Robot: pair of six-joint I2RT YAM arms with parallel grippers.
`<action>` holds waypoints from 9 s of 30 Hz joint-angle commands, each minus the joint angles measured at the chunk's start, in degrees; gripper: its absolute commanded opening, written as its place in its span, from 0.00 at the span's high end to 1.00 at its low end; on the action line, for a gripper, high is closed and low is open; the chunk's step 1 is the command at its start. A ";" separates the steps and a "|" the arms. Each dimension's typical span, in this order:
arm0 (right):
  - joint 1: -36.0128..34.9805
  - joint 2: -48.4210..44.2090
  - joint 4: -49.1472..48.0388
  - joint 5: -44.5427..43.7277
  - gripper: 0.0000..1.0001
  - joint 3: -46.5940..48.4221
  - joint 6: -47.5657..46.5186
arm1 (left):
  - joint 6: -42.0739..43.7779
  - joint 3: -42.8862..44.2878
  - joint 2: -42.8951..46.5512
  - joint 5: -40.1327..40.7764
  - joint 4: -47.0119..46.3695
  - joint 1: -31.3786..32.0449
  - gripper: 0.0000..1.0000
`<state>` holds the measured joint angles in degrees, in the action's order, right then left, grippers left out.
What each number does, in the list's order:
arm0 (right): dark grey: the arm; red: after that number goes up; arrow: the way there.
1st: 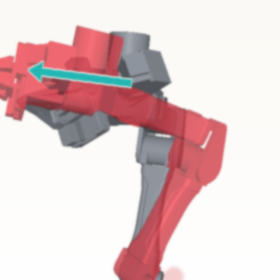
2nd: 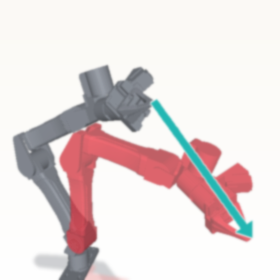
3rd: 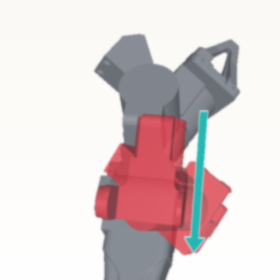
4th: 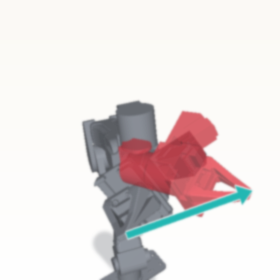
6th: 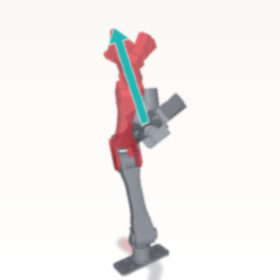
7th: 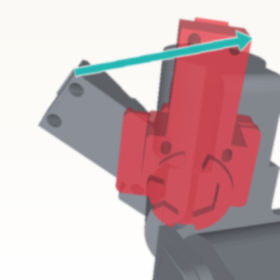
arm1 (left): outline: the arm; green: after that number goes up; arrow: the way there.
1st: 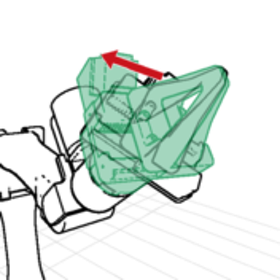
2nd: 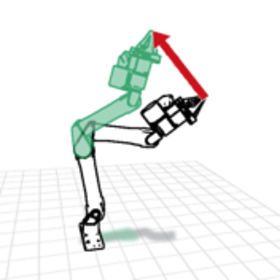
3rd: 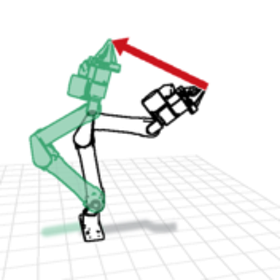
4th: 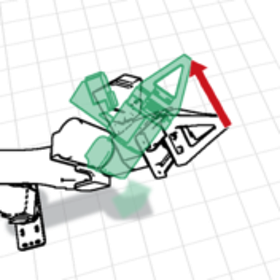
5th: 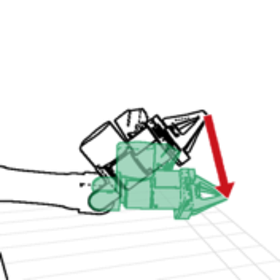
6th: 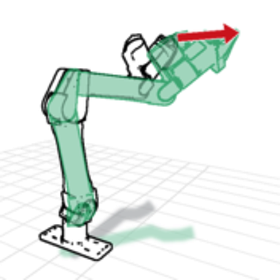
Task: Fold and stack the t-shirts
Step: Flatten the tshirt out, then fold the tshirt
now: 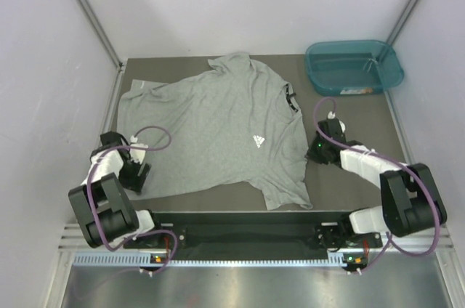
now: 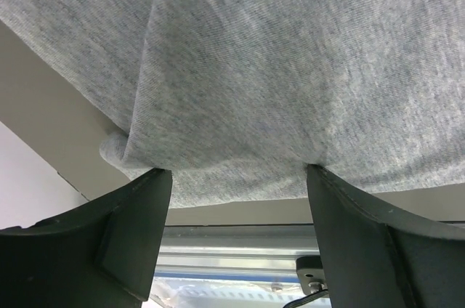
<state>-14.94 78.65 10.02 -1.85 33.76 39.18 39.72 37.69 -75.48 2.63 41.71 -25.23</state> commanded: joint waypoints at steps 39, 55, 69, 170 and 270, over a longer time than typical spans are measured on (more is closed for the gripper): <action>-16.96 -24.86 35.52 1.67 0.40 -5.62 9.95 | 3.00 12.23 -7.48 -8.78 10.23 -13.70 0.19; -18.55 -24.25 29.10 5.89 0.58 -10.20 11.97 | 1.67 7.22 -8.46 -13.34 1.88 -15.46 0.63; -18.72 -40.41 44.11 10.81 1.00 -10.03 16.28 | 14.13 12.49 -6.17 -9.40 16.10 -23.45 1.00; 1.05 17.25 11.68 10.46 1.00 23.90 -8.77 | -20.14 29.64 -31.84 -14.51 -2.51 -6.93 1.00; -30.14 14.33 36.46 2.29 0.89 29.78 2.14 | -2.11 32.80 -15.22 -23.82 18.05 1.33 0.44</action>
<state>-43.46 92.44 43.33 3.01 59.61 43.40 37.17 68.64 -90.70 -21.08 59.55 -23.75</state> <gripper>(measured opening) 0.115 0.565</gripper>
